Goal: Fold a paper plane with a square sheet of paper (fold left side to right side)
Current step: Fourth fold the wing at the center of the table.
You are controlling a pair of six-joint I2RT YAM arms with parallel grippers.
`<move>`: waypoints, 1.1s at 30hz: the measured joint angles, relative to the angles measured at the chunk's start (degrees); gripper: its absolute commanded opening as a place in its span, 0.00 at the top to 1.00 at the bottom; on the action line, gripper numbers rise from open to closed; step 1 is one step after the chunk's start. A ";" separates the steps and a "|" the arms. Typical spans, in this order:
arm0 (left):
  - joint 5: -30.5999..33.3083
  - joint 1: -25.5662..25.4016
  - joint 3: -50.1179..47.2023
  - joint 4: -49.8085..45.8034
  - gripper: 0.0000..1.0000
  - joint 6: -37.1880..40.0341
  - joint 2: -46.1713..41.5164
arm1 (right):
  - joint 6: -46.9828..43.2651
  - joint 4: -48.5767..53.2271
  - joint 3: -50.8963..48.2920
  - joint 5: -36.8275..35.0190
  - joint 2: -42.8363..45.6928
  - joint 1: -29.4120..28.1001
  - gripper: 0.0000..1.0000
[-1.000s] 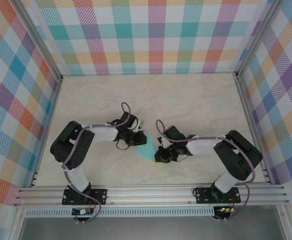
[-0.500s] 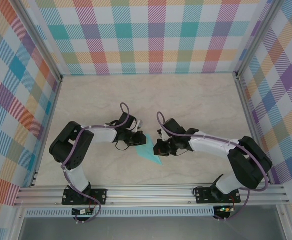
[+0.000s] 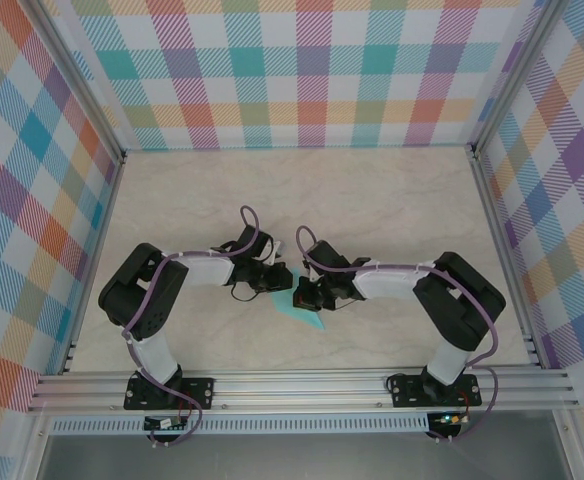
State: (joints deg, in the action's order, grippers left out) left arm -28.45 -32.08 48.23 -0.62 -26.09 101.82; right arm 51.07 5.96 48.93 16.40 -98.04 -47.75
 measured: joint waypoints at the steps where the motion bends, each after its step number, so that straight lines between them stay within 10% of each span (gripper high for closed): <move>1: 0.00 0.00 0.00 0.00 0.88 0.00 0.00 | 0.24 -0.42 0.33 -0.13 -0.11 0.00 1.00; 33: 0.07 0.02 0.02 -0.15 0.89 0.22 0.00 | -5.53 16.26 -0.37 -4.00 3.28 0.00 0.99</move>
State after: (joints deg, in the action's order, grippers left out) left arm -28.38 -32.05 48.25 -0.78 -25.87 101.82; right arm 45.54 22.22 48.56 12.40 -94.76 -47.75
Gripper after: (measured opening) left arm 0.111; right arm 0.046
